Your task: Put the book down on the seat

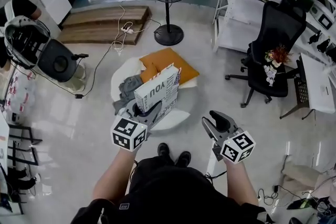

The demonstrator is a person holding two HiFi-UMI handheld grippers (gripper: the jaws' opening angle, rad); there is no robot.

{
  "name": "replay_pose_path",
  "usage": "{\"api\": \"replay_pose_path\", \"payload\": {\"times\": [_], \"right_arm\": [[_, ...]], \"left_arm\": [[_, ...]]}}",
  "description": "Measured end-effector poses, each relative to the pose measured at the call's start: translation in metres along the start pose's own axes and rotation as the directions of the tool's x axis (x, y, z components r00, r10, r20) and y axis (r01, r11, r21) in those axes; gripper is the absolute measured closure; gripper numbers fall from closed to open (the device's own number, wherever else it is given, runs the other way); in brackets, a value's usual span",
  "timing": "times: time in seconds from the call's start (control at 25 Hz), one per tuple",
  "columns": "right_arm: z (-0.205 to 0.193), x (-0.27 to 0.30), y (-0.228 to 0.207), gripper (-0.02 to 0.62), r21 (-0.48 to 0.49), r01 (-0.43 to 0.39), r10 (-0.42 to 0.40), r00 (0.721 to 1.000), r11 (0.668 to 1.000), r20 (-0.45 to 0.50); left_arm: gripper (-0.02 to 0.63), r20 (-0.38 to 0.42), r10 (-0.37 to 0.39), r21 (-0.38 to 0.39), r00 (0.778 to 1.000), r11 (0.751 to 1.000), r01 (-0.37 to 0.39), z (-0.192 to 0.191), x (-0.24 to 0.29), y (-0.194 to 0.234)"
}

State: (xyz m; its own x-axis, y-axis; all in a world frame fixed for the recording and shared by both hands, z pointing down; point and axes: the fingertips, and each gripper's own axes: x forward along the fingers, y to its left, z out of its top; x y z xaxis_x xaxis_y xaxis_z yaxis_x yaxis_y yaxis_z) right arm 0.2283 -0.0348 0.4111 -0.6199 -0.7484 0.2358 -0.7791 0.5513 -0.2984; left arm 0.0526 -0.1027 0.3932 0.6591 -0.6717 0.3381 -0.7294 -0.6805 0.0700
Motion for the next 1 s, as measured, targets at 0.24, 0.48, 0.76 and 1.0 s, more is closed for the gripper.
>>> {"api": "replay_pose_path", "payload": {"times": [0.24, 0.48, 0.76, 1.0], "right_arm": [[0.007, 0.055, 0.018, 0.400, -0.022, -0.044, 0.043, 0.998, 0.999, -0.050], [0.020, 0.103, 0.035, 0.380, -0.050, -0.057, 0.053, 0.996, 0.997, -0.071], [0.022, 0.133, 0.047, 0.360, -0.052, -0.071, 0.067, 0.995, 0.996, -0.073], [0.035, 0.154, 0.044, 0.330, -0.045, -0.118, 0.115, 0.992, 0.992, -0.058]], "left_arm": [[0.449, 0.012, -0.023, -0.036, 1.000, 0.999, 0.024, -0.010, -0.003, 0.046], [0.449, 0.010, -0.087, -0.018, 0.996, 0.996, 0.087, -0.026, -0.004, 0.080], [0.449, 0.027, -0.191, 0.058, 0.981, 0.980, 0.189, -0.018, -0.007, 0.096], [0.449, 0.034, -0.338, 0.152, 0.941, 0.932, 0.329, 0.002, -0.009, 0.085]]}}
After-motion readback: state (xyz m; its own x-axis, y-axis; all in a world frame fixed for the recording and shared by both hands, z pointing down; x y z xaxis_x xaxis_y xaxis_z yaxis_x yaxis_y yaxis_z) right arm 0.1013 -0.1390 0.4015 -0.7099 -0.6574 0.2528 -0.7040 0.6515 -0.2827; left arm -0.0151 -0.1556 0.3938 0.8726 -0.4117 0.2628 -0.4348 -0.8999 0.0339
